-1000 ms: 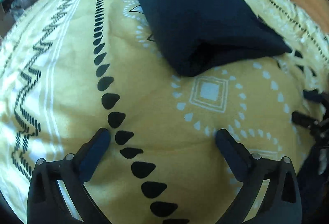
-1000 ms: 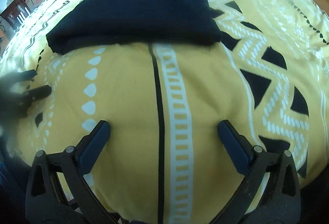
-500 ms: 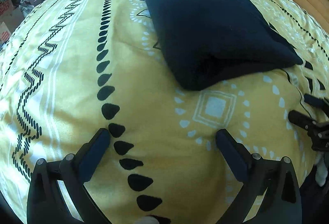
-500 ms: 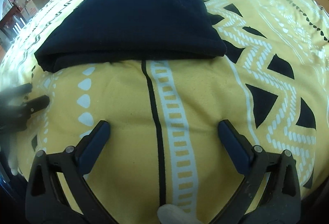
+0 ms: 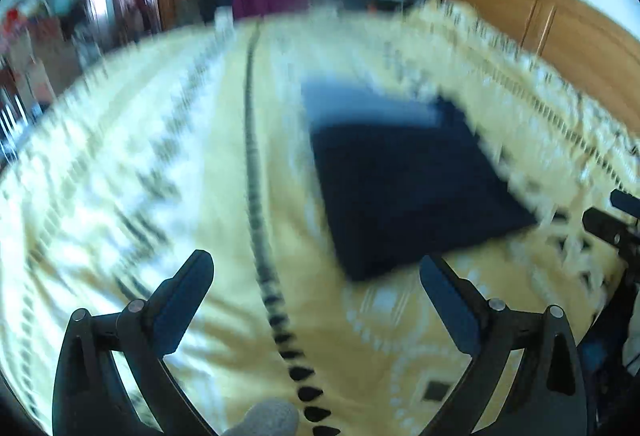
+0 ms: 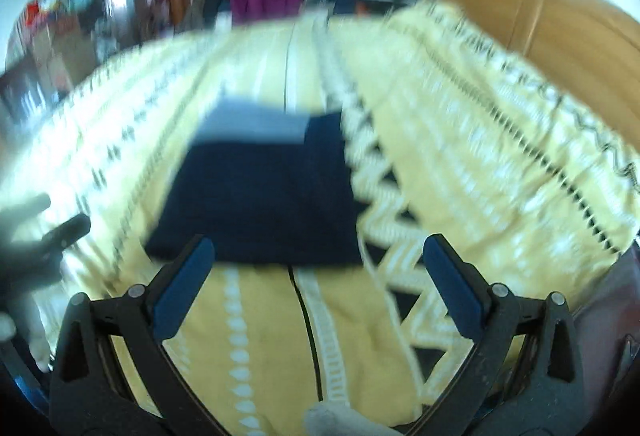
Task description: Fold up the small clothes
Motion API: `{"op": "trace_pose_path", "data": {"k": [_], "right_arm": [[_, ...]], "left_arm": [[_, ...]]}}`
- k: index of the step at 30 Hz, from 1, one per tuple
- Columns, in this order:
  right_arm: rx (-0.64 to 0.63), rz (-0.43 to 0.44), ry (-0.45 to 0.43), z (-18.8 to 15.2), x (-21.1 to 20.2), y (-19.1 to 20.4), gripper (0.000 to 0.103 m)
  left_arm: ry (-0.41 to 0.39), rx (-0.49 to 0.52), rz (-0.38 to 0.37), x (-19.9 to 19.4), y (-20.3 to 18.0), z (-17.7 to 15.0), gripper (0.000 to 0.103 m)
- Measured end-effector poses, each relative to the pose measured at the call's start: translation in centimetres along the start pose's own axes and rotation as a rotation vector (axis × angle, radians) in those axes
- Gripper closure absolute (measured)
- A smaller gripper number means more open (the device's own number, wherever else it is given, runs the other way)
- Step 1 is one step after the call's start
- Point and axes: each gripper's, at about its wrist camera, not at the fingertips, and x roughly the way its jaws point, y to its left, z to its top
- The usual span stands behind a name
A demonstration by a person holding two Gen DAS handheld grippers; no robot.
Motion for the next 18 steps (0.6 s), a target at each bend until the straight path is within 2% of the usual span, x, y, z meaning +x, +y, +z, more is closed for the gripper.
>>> {"op": "trace_pose_path", "data": {"k": [2,7,11,13,18], "right_arm": [[0.02,0.027,-0.026,1.5,-1.3,0.0,0.0],[0.021,0.02,-0.114,3.9,-4.6,0.3,0.0],[0.007,0.015,-0.233,5.2,-8.6,0.7,0.0],[-0.001,0.023,-0.338,6.0,-11.7,0.9,0.0],[-0.003,0.007,-0.67,7.3,-19.9,1.2,0.0]], "left_arm": [[-0.091,0.002,0.001,-3.1,-0.2,2.1,0.0],[-0.272,0.027,-0.011,-10.0,-1.9,6.2,0.0],[-0.432,0.056,0.051,-15.0,-3.4,7.9,0.0],[-0.51,0.034,0.082,-17.4,-3.6,8.3,0.0],[-0.786,-0.078,0.17,-24.7,-2.7,9.5,0.0]]}}
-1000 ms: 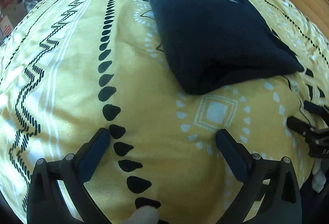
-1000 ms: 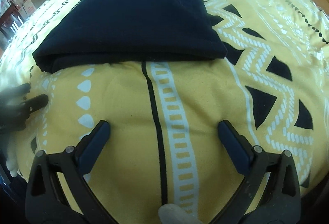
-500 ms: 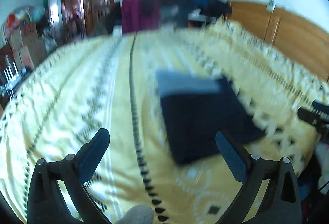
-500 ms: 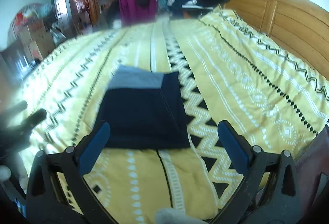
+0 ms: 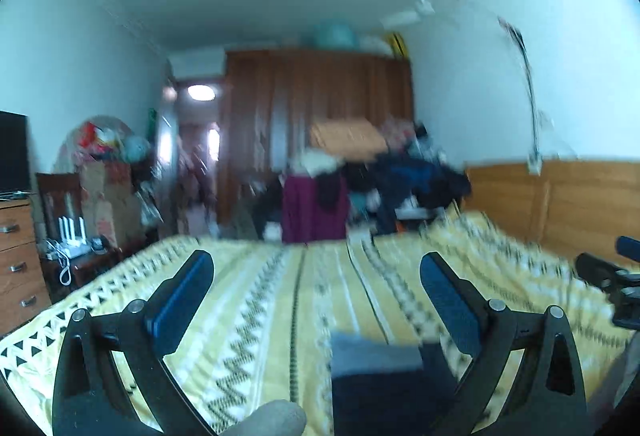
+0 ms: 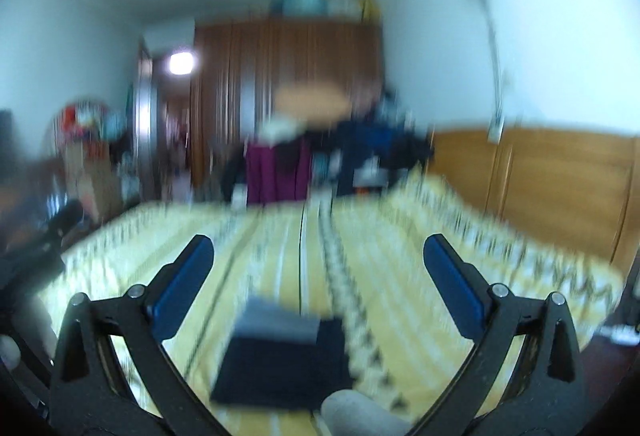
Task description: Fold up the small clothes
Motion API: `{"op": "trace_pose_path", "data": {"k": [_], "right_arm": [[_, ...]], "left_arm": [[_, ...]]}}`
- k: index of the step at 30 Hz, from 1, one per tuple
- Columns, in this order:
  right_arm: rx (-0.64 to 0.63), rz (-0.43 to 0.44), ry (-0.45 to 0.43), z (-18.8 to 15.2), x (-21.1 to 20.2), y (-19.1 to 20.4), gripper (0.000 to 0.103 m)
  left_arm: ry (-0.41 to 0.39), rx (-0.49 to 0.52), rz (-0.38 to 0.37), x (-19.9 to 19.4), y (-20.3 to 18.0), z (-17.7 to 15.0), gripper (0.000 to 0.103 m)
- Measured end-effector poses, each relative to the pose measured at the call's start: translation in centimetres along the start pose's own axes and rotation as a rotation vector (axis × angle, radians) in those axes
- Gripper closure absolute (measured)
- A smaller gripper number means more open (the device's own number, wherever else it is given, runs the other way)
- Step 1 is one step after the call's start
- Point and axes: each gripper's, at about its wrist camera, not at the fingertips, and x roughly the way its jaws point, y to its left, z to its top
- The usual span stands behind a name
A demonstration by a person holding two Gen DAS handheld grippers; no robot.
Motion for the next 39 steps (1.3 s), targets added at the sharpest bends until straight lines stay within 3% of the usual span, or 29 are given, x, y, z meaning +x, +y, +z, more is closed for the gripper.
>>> {"op": "trace_pose_path", "data": {"k": [2,5,10,15,20,23,27,30,34,39], "right_arm": [[0.021,0.011,-0.063,1.4,-0.9,0.0,0.0],[0.04,0.039,0.002,1.9,0.0,0.1,0.0],[0.045,-0.019,-0.028,0.9,-0.9,-0.2,0.0],[0.002,-0.004,0.05,-0.7,-1.1,0.0,0.0],[0.005,-0.024,0.031,-1.5,-1.8,-0.7,0.0],[0.023,-0.011,0.001,-1.5,-2.1,-1.2,0.0],[0.055,0.02,0.028,-1.7,-1.3,-1.8,0.0],[0.056,0.037,0.09,-2.0,-0.2,-1.9,0.0],[0.009,0.052,0.159,-3.3,1.1,-0.8,0.0],[-0.025,0.081,0.247,-5.4,2.2,1.1,0.0]], "left_arm": [[-0.089,-0.017,0.024,-1.4,0.6,1.9,0.0],[-0.131,-0.022,0.0,-2.8,0.9,4.2,0.0],[-0.26,0.086,0.016,-5.1,-1.1,5.8,0.0],[-0.174,0.043,-0.143,-6.5,-2.5,6.8,0.0],[-0.051,-0.039,-0.259,-5.1,-2.2,6.4,0.0],[-0.032,-0.024,-0.235,-4.2,-2.3,5.8,0.0],[-0.065,0.059,-0.124,-3.8,-3.2,4.3,0.0],[0.067,0.113,-0.062,-1.6,-3.1,2.6,0.0],[0.358,0.177,0.015,3.0,-2.3,-2.5,0.0],[0.667,0.141,0.034,7.1,0.1,-9.9,0.0]]}}
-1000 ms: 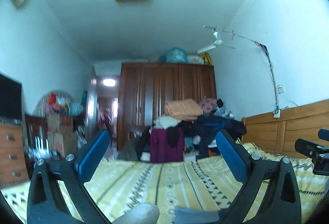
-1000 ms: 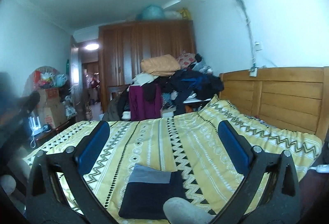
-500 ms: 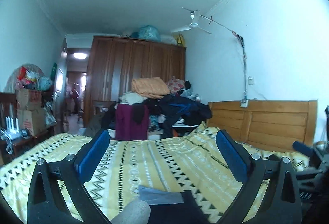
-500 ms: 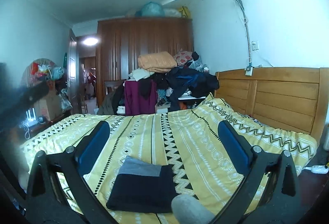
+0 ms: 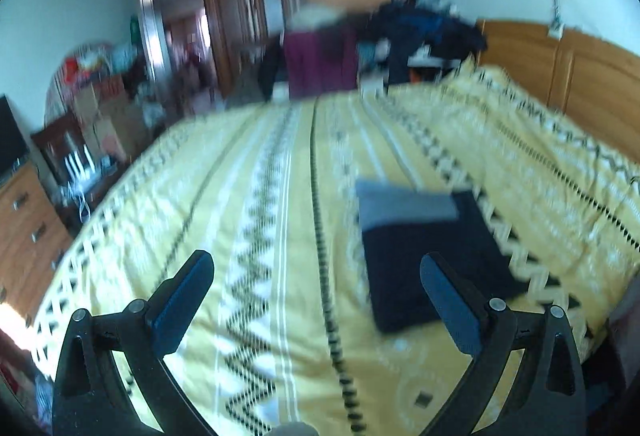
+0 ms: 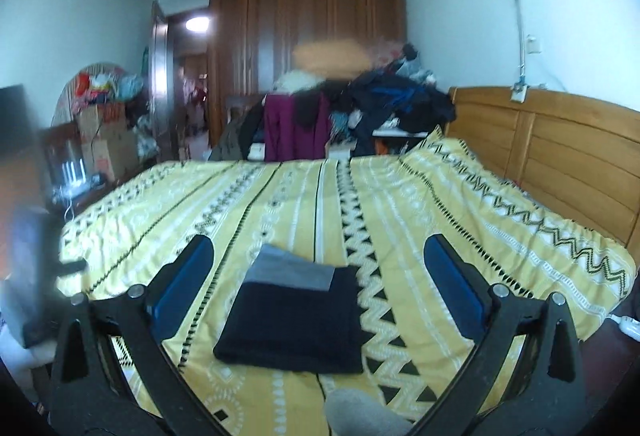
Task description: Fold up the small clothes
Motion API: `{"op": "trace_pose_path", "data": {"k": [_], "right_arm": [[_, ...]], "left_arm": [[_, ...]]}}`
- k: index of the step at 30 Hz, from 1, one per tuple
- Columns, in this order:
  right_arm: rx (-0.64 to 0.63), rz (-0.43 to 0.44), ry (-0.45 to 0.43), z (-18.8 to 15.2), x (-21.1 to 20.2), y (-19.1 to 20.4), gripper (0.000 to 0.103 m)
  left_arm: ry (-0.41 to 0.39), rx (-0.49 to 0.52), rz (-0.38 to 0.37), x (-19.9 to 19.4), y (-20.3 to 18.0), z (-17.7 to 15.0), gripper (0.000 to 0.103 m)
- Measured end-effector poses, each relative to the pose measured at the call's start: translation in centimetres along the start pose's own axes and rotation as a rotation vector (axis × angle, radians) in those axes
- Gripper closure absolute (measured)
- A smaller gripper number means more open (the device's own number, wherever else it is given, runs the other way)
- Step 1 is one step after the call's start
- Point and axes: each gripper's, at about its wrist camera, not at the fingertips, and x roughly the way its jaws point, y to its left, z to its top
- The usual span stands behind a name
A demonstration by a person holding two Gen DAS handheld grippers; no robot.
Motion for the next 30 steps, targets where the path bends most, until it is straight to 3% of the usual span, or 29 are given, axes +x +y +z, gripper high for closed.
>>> {"op": "trace_pose_path", "data": {"k": [2,5,11,17,23,26,30], "right_arm": [[0.006,0.01,0.026,-0.3,0.6,0.3,0.0],[0.004,0.019,0.049,-0.5,1.2,0.7,0.0],[-0.019,0.031,0.064,-0.3,1.7,1.5,0.0],[-0.029,0.041,0.08,-0.3,2.5,2.1,0.0],[-0.03,0.061,0.099,-0.6,2.7,2.4,0.0],[-0.03,0.058,0.101,-0.7,2.7,2.2,0.0],[-0.003,0.065,0.113,-1.0,3.1,1.7,0.0]], "left_arm": [[0.092,-0.021,-0.015,2.4,0.5,-1.8,0.005],[0.154,-0.037,-0.007,4.8,1.1,-4.4,0.007],[0.163,-0.059,-0.027,5.8,2.6,-6.2,0.007],[0.168,-0.084,-0.066,5.2,3.4,-5.1,0.006],[0.223,-0.144,-0.244,5.4,3.7,-6.0,0.0],[0.287,-0.229,-0.43,3.9,3.7,-8.5,0.0],[0.383,-0.245,-0.549,1.1,2.4,-12.7,0.0]]}}
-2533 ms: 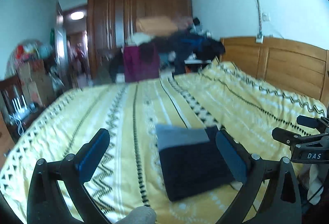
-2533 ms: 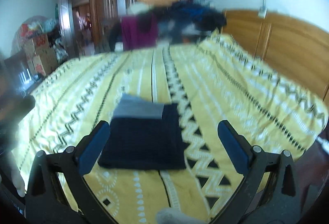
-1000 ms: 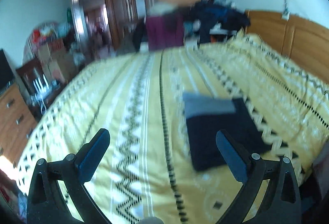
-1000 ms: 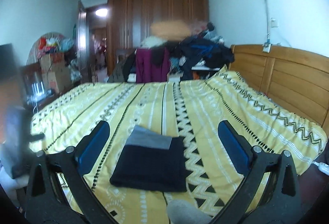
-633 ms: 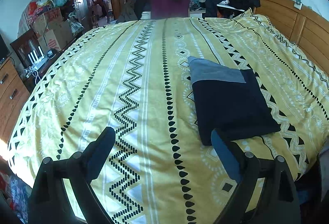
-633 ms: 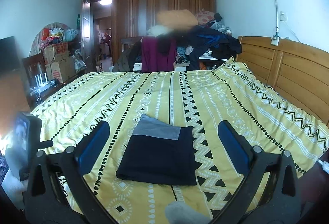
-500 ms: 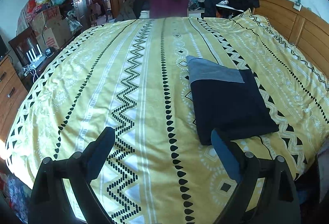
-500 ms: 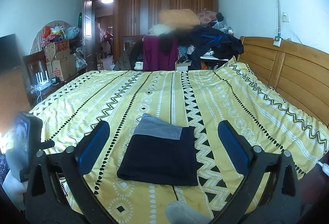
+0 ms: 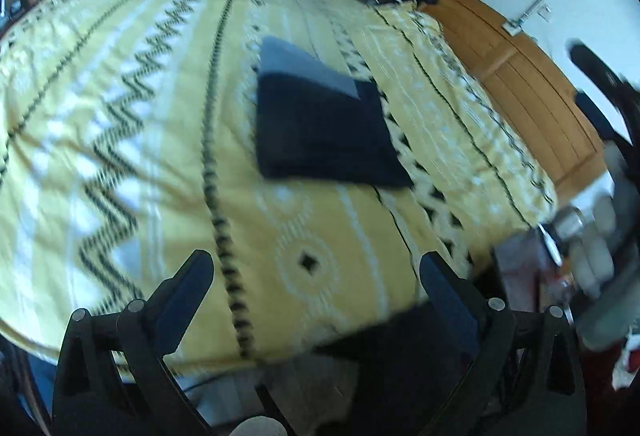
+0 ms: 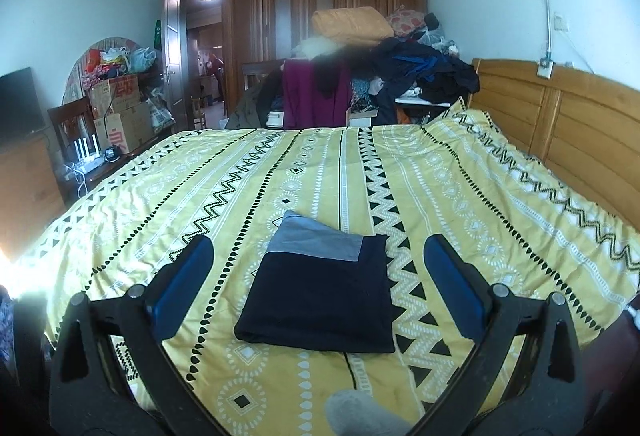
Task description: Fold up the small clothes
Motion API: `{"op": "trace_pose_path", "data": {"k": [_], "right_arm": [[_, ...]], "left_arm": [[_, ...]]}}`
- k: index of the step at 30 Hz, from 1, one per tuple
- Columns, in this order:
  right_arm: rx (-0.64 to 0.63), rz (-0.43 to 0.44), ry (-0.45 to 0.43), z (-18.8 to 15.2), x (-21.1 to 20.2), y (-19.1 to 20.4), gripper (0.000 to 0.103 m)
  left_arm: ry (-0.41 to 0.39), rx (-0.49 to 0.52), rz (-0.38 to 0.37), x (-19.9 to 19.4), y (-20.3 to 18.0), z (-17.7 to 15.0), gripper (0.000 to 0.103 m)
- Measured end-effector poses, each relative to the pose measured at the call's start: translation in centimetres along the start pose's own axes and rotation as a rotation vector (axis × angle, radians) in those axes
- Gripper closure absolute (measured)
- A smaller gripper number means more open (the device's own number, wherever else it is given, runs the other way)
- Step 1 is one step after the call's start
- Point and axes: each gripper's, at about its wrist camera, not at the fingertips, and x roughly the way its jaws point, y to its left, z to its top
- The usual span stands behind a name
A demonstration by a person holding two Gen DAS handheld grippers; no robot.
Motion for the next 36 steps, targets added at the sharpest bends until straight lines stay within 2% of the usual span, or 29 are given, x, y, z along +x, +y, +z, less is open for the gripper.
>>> {"op": "trace_pose_path", "data": {"k": [4,8,11,14,16,17,18,19,21,23,24,25,28,30,32,36], "right_arm": [[0.004,0.015,0.014,-0.2,0.3,0.3,0.0],[-0.009,0.023,0.017,-0.3,0.4,0.8,0.0],[-0.012,0.023,0.013,0.0,0.4,1.0,0.0],[-0.036,0.021,-0.018,1.1,-0.1,1.4,0.0],[-0.054,0.011,-0.062,2.1,-0.9,1.6,0.0],[-0.063,0.002,-0.099,2.7,-1.6,1.8,0.0],[-0.072,-0.007,-0.141,3.2,-2.4,2.0,0.0],[-0.081,-0.021,-0.193,3.9,-3.5,2.2,0.0],[-0.092,-0.039,-0.276,4.6,-5.2,2.5,0.0],[-0.103,-0.056,-0.355,5.2,-6.7,2.8,0.0],[-0.108,-0.064,-0.4,5.3,-7.6,3.0,0.0],[-0.113,-0.069,-0.436,5.4,-8.4,3.2,0.0],[-0.135,-0.08,-0.493,5.5,-9.4,3.8,0.0],[-0.15,-0.072,-0.483,5.6,-8.9,4.2,0.0],[-0.161,-0.06,-0.44,5.6,-7.7,4.4,0.0],[-0.139,0.001,-0.298,4.9,-4.7,4.3,0.0]], "left_arm": [[0.117,-0.018,-0.076,0.6,-0.6,-2.9,0.0],[0.168,-0.061,-0.132,0.9,-0.1,-3.5,0.0],[0.127,-0.064,-0.14,0.2,0.6,-2.4,0.0],[0.05,-0.028,-0.135,-1.3,0.7,0.2,0.002],[-0.049,0.013,-0.127,-3.5,0.2,2.8,0.005],[-0.134,0.064,-0.087,-5.3,-0.6,4.1,0.008],[-0.231,0.128,-0.018,-7.1,-1.6,4.9,0.008],[-0.365,0.219,0.066,-9.4,-3.1,5.3,0.008],[-0.65,0.378,0.197,-14.0,-6.2,4.7,0.0],[-0.872,0.427,0.289,-16.7,-7.6,3.4,0.0],[-0.942,0.443,0.311,-17.5,-7.9,2.9,0.0],[-0.972,0.448,0.328,-17.9,-8.0,2.8,0.0],[-0.997,0.438,0.407,-18.1,-7.6,2.8,0.0],[-0.971,0.413,0.424,-17.9,-6.9,3.2,0.0],[-0.895,0.378,0.431,-16.9,-5.9,4.3,0.0],[-0.679,0.307,0.449,-13.2,-3.7,6.4,0.001]]}}
